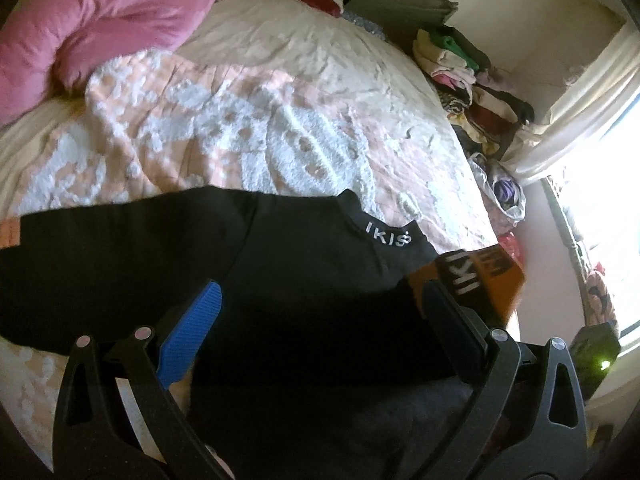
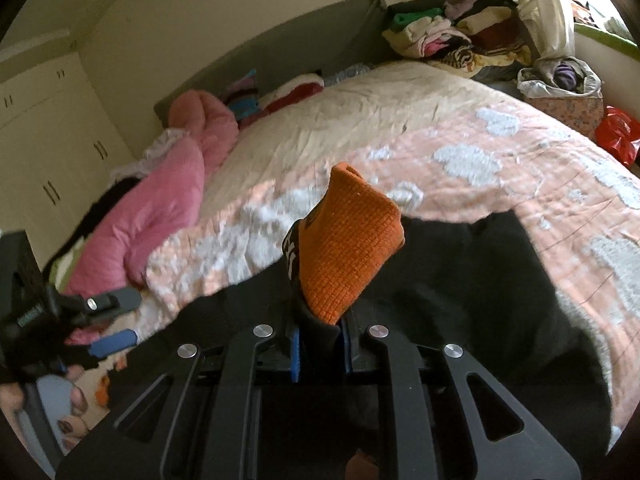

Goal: Fold small clothes
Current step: 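Carry the held sleeve across the sweatshirt body toward the other sleeve, then lay the sleeve on the sweatshirt body and open the right tool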

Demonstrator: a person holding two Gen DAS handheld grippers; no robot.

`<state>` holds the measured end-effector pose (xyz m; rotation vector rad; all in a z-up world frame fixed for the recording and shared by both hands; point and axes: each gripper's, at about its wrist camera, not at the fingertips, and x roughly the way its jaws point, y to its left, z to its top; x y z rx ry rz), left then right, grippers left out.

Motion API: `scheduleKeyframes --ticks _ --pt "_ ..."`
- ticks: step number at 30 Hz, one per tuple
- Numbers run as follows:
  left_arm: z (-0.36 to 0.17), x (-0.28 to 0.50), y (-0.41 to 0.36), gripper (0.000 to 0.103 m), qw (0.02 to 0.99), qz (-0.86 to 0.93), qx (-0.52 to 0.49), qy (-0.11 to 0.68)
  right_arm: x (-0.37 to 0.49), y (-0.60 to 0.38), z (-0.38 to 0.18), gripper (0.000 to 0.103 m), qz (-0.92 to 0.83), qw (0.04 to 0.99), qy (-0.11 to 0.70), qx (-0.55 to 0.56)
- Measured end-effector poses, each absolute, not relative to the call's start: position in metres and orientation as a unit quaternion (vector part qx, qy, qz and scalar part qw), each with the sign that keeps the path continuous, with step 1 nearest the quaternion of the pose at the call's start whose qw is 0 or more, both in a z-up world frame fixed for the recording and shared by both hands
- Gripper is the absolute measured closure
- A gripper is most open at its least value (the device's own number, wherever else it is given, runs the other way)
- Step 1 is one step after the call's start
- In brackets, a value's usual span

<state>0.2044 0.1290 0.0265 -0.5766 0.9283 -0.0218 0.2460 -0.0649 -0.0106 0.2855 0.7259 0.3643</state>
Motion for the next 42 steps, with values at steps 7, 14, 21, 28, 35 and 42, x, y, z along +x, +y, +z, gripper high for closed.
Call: scheduleKeyframes --ticks 7,14,21,28,35,42 --pt "0.004 0.209 0.135 0.009 0.844 -0.008 -0.282 0.456 0.228 -0.041 -0.025 0.052 0.239 0.891 0.37 0.113" --pt "-0.01 0.208 0.131 0.009 0.84 -0.02 -0.27 0.471 0.186 -0.057 -0.032 0.042 0.277 0.875 0.382 0.108" --pt "-0.036 0.206 0.11 0.03 0.829 -0.031 -0.244 0.502 0.178 -0.107 -0.035 0.041 0.218 0.883 0.393 0.137" --pt "-0.053 0.208 0.081 0.052 0.833 -0.017 -0.201 0.515 0.179 -0.148 -0.033 0.039 0.181 0.889 0.389 0.163" --pt "-0.035 0.205 0.084 0.09 0.855 -0.022 -0.17 0.49 0.185 -0.181 -0.036 0.039 0.158 0.885 0.395 0.187" --pt "-0.039 0.197 0.087 0.068 0.858 0.017 -0.123 0.499 0.2 -0.192 -0.033 0.039 0.128 0.892 0.399 0.17"
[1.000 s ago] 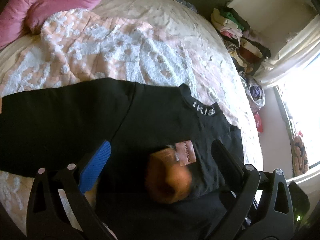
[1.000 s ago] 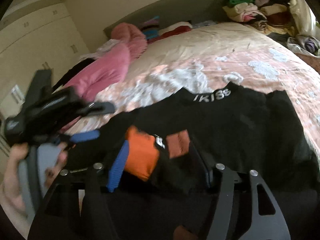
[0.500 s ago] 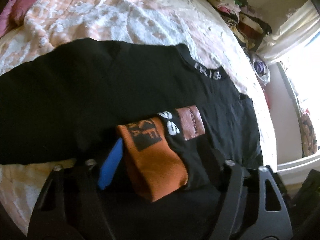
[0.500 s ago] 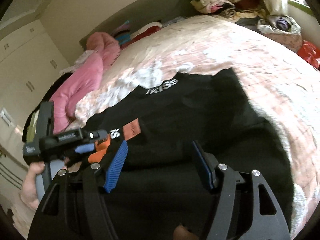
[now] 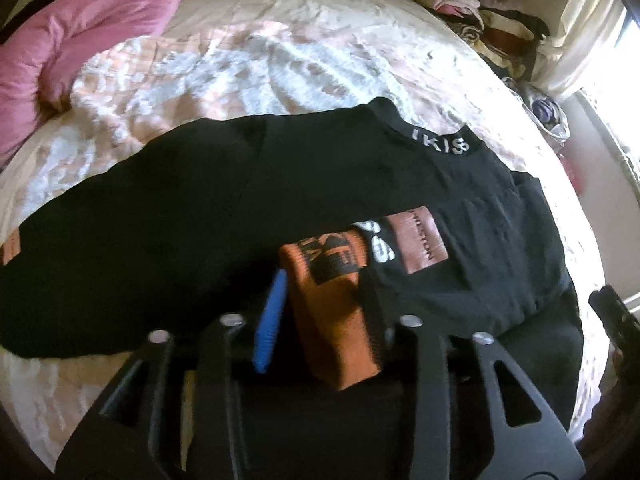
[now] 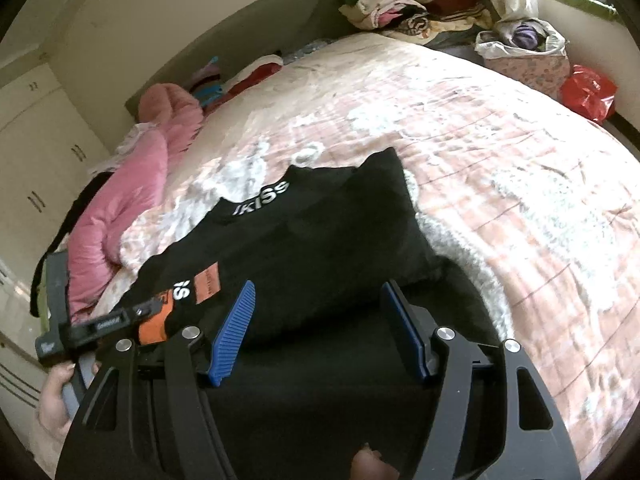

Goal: Fold small clothes
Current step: 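Lay the sleeve on the sweatshirt body and open the right tool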

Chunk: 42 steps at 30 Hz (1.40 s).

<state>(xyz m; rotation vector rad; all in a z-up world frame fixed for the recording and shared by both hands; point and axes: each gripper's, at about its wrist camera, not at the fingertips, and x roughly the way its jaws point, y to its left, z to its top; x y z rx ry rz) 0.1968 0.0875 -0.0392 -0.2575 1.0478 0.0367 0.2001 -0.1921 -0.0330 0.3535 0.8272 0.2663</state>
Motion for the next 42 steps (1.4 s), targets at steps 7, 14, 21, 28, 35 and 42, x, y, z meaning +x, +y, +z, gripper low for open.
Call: scheduleKeyframes --ticks 7,14,21,28,35,42 --pt "-0.007 0.179 0.084 0.05 0.885 0.03 -0.1 0.454 0.219 -0.18 -0.036 0.039 0.134 0.886 0.425 0.127" --pt "-0.025 0.182 0.05 0.047 0.868 -0.015 -0.084 0.489 0.231 -0.159 -0.047 0.034 0.161 0.87 0.448 0.126" --pt "-0.069 0.179 0.056 0.032 0.849 0.002 -0.082 0.523 0.246 -0.175 -0.081 0.029 0.123 0.846 0.496 0.152" --pt "-0.061 0.17 0.052 0.032 0.852 -0.001 -0.075 0.518 0.229 -0.183 -0.069 0.023 0.134 0.854 0.473 0.17" --pt "-0.037 0.158 0.061 0.028 0.865 0.003 -0.095 0.493 0.206 -0.179 -0.043 0.009 0.155 0.868 0.443 0.16" --pt "-0.009 0.137 0.071 0.016 0.884 0.026 -0.093 0.457 0.18 -0.168 -0.02 0.006 0.171 0.883 0.411 0.149"
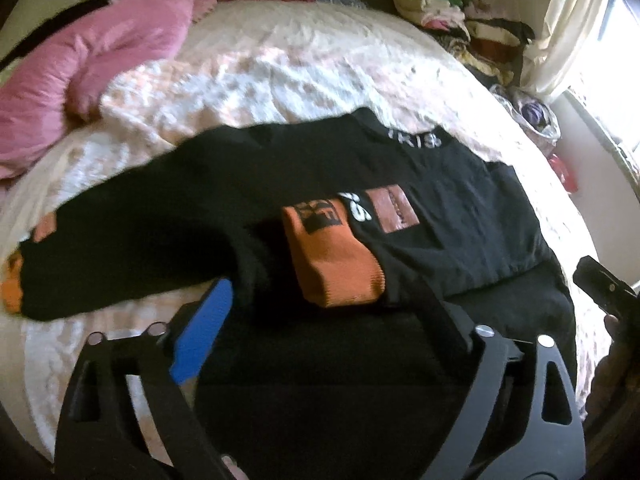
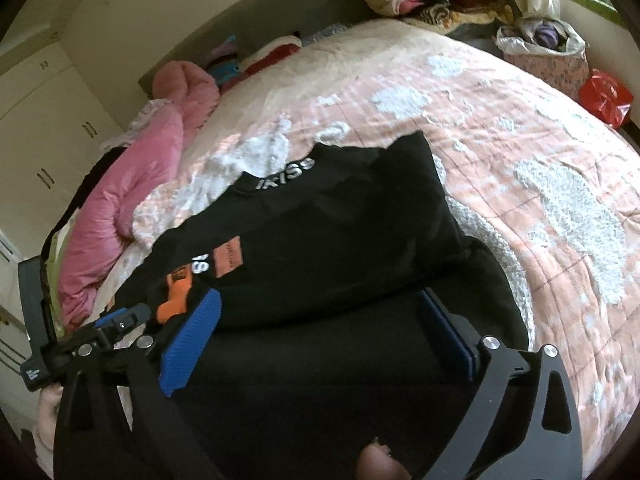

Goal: Fold small clothes
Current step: 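Lay the sleeve on the sweatshirt body and open the right tool, then move the left tool to the orange cuff of the other sleeve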

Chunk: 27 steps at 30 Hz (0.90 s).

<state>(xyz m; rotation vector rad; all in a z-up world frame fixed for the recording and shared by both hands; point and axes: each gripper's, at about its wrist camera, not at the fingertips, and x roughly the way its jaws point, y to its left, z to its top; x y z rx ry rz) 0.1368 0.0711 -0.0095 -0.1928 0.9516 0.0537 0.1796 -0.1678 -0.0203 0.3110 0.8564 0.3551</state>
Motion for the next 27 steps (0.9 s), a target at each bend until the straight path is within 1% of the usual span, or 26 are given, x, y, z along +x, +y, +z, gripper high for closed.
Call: scheduleKeyframes --ticks 2,4,12,27 --pt "-0.003 0.129 0.075 0.012 0.888 0.037 -0.085 0.45 0.174 -0.165 -0.013 0.005 0.174 0.886 0.404 0.149" --pt "0.001 0.123 0.079 0.009 0.89 0.043 -0.09 0.445 0.17 -0.162 -0.007 0.005 0.178 0.887 0.398 0.15" --pt "0.015 0.104 0.097 0.009 0.895 0.051 -0.116 0.427 0.154 -0.145 0.021 0.004 0.189 0.901 0.37 0.128" --pt "0.024 0.081 0.13 0.009 0.901 0.077 -0.137 0.405 0.14 -0.097 0.04 0.004 0.206 0.906 0.355 0.106"
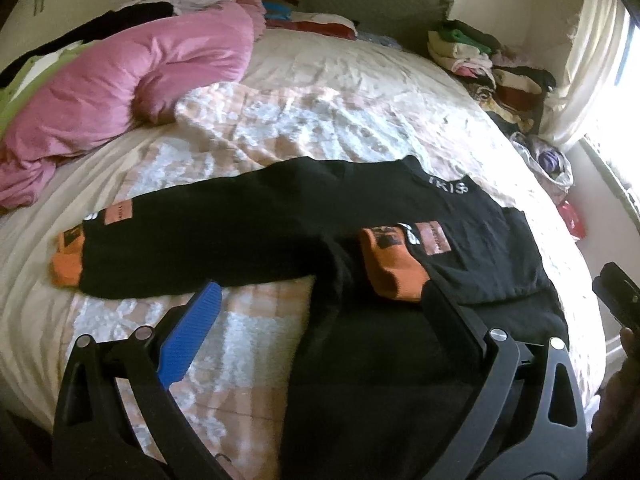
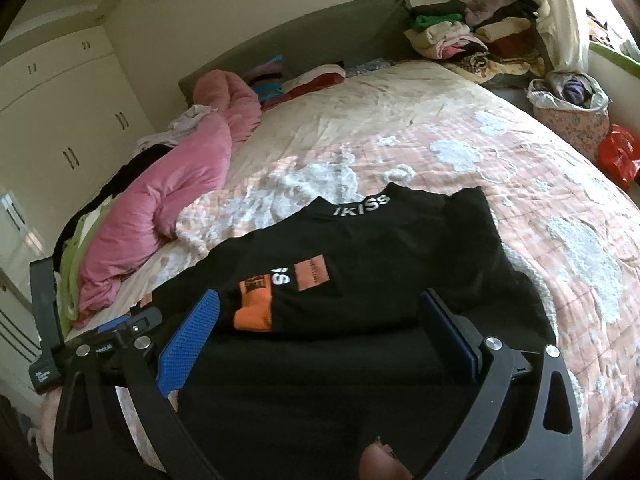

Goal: Fold small clothes
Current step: 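Move the left tool to the orange cuff of the other sleeve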

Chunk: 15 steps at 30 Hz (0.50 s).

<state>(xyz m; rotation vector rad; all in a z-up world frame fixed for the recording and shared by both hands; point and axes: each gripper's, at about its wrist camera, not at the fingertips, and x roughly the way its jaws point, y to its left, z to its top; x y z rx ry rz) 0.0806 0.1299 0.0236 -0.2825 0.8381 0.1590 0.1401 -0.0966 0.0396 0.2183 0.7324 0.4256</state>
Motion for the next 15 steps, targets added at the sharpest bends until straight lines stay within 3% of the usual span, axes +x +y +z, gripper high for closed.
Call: scheduleKeyframes --ticks 15 --pt "0.026 0.059 0.182 0.009 0.898 0.111 -0.185 0.383 0.137 -0.027 0.053 0.004 0.257 0.899 0.351 0.054"
